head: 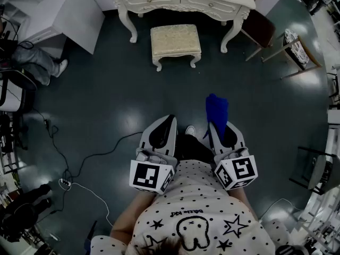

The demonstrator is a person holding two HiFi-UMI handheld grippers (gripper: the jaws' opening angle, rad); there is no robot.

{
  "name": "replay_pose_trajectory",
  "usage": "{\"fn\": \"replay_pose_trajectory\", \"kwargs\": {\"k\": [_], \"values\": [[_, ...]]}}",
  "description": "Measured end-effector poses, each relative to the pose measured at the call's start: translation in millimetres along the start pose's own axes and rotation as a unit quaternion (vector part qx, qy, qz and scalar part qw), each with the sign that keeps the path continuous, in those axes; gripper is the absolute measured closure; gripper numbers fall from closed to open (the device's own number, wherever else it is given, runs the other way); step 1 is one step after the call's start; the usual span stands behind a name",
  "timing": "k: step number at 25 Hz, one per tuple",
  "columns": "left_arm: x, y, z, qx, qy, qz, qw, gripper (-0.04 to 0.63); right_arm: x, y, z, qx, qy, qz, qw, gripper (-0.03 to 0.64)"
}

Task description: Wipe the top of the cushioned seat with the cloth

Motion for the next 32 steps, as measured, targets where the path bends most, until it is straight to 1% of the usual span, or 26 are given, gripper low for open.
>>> {"fn": "replay_pose_trajectory", "kwargs": {"k": [9,16,20,23,27,32], "values": [[0.4,-6.9,5.2,0.003,0.003,-0.002,1.0000,0.598,5.7,-4.2,3.0,0.001,-0.005,-0.002,1.000,0.528],[-5.8,-15.9,1.6,-0.003,-0.003,-0.001,1.0000,0.598,10.1,-12.7,0.1,0.005,-0.013,-0.007,1.000,0.528],[-13.7,-25.6,0.1,-0.010,-0.006,0.000,0.9999,0.598,12.9,-24.1,-1.9,0.006,-0.018,-0.007,1.000,0.528],[-22.0,-33.2,3.0,-0.013,-0.008,-0.002,0.9999,0.598,13.0,-38.1,-2.5,-0.003,-0.026,-0.006,1.000,0.528],[-31.7,-42.8,9.1,-0.013,-0.011,-0.005,0.9998,0.598,13.7,-55.2,-1.8,-0.017,-0.032,-0.004,0.999,0.528],[-35.3,-46.0,9.1,-0.010,-0.012,-0.008,0.9998,0.598,14.3,-63.6,-5.1,-0.014,-0.035,-0.006,0.999,0.528]]}}
Point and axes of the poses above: the fingertips, and each gripper's own axes: x backward along the fingers, y to its left, z out of its underside, the point moved 6 cm from there along x, backward along the fingers, and after that the axes turned 14 degrees about z, right-handed, at the moved point
